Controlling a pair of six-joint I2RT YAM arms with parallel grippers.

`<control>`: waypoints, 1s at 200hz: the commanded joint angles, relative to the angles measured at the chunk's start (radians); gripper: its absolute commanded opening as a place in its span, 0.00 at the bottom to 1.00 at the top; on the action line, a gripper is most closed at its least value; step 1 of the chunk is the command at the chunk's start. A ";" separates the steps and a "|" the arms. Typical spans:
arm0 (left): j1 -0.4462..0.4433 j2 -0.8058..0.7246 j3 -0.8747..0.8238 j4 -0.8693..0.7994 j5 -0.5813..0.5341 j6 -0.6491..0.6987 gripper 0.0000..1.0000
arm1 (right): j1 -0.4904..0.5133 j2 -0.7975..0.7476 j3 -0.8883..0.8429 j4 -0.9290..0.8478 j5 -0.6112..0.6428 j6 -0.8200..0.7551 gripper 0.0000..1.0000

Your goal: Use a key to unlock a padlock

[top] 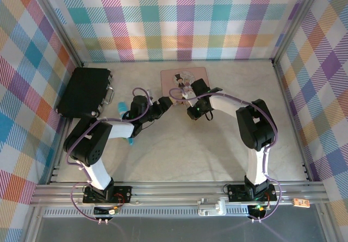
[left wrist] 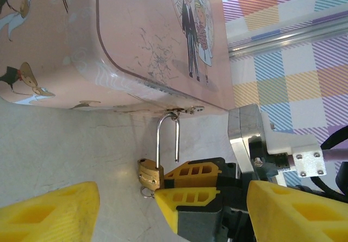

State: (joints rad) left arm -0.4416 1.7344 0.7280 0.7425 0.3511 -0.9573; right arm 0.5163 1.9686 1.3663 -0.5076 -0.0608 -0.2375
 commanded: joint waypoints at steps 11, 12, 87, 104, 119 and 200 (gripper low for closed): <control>0.015 0.001 -0.013 0.054 0.018 -0.008 0.71 | -0.004 0.026 0.024 -0.009 0.020 -0.082 0.09; 0.015 0.002 -0.014 0.054 0.017 -0.008 0.71 | -0.004 0.026 0.024 -0.008 0.021 -0.086 0.09; 0.006 0.041 -0.018 0.099 0.024 -0.033 0.66 | -0.004 0.049 0.068 0.056 0.067 -0.402 0.00; -0.010 0.077 0.002 0.118 0.013 -0.039 0.64 | -0.004 0.050 0.068 0.086 0.054 -0.438 0.00; -0.030 0.117 0.033 0.127 0.001 -0.046 0.63 | -0.004 0.052 0.073 0.102 0.040 -0.447 0.00; -0.112 0.259 0.223 -0.011 -0.100 0.022 0.55 | -0.057 -0.081 0.059 0.044 -0.029 -0.102 0.09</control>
State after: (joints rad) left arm -0.5224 1.9751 0.8703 0.8215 0.2970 -1.0008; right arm 0.4931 1.9938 1.4399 -0.4488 -0.0429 -0.5060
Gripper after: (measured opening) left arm 0.557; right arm 0.063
